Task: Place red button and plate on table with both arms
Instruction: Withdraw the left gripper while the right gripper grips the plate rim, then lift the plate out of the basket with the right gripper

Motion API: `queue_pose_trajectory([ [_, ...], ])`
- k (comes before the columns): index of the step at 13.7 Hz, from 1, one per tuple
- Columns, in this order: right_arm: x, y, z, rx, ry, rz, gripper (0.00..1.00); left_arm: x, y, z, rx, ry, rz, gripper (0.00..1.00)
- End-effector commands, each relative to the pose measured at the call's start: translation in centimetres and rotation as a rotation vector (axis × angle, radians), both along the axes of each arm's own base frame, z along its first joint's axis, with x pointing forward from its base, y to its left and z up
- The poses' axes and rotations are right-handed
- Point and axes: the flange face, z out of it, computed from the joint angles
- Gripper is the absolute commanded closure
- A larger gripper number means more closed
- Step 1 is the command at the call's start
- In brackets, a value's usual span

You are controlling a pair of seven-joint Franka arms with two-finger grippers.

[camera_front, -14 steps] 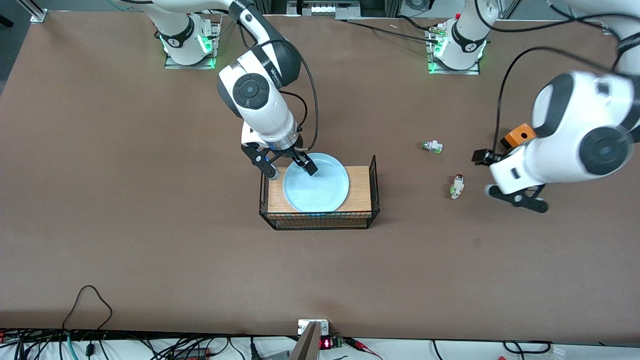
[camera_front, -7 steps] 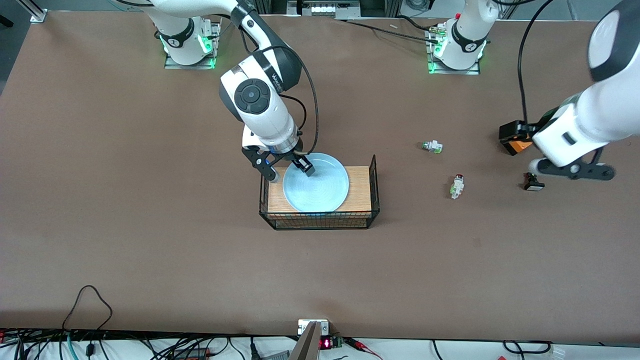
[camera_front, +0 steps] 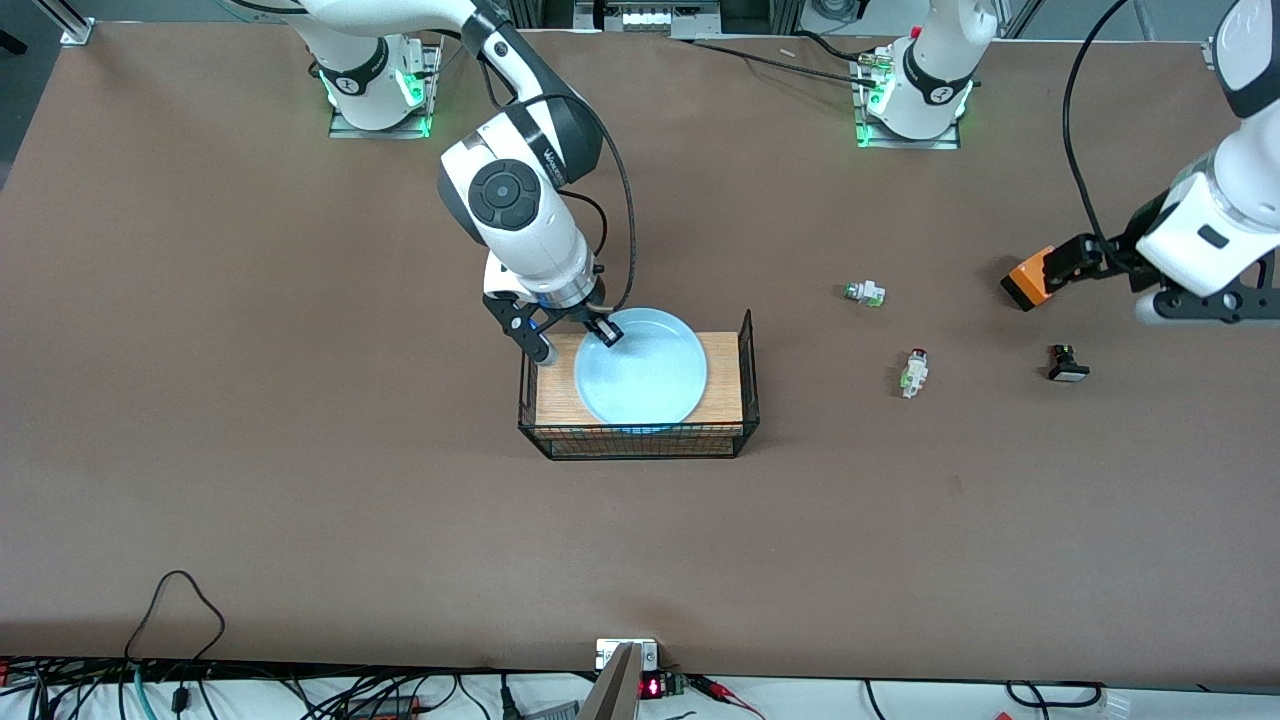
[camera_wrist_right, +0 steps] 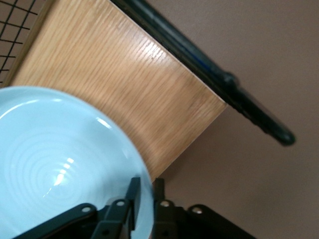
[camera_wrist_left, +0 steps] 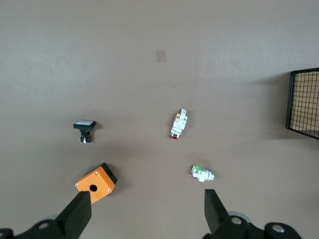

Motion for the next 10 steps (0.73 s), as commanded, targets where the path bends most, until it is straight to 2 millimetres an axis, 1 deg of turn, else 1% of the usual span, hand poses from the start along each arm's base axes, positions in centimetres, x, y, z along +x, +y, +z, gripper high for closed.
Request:
queue_pose_trajectory([
  [1, 0.2, 0.0, -0.5, -0.004, 0.005, -0.006, 1.00, -1.1, -0.8, 0.2, -0.001, -0.018, -0.014, 0.00],
  [4, 0.5, -0.4, -0.5, -0.006, 0.004, -0.002, 1.00, -1.0, -1.1, 0.6, 0.000, -0.026, -0.025, 0.00],
  [5, 0.7, -0.7, -0.1, -0.006, -0.001, 0.002, 1.00, -0.9, -1.1, 0.5, -0.003, -0.023, -0.051, 0.00],
  [6, 1.0, -1.0, 0.8, 0.001, -0.013, 0.007, 1.00, -0.9, -0.8, 0.6, -0.004, -0.026, -0.071, 0.00],
  [8, 0.6, -1.0, 3.2, 0.012, -0.018, 0.011, 1.00, -0.8, -0.8, 0.7, -0.005, -0.030, -0.082, 0.00],
  [9, 0.4, -1.2, 5.0, 0.018, -0.026, 0.015, 1.00, -0.8, -0.8, 0.7, -0.005, -0.030, -0.082, 0.00],
  [10, 0.1, -1.7, 7.2, 0.024, -0.030, 0.014, 1.00, -0.8, -0.8, 0.7, -0.005, -0.030, -0.082, 0.00],
])
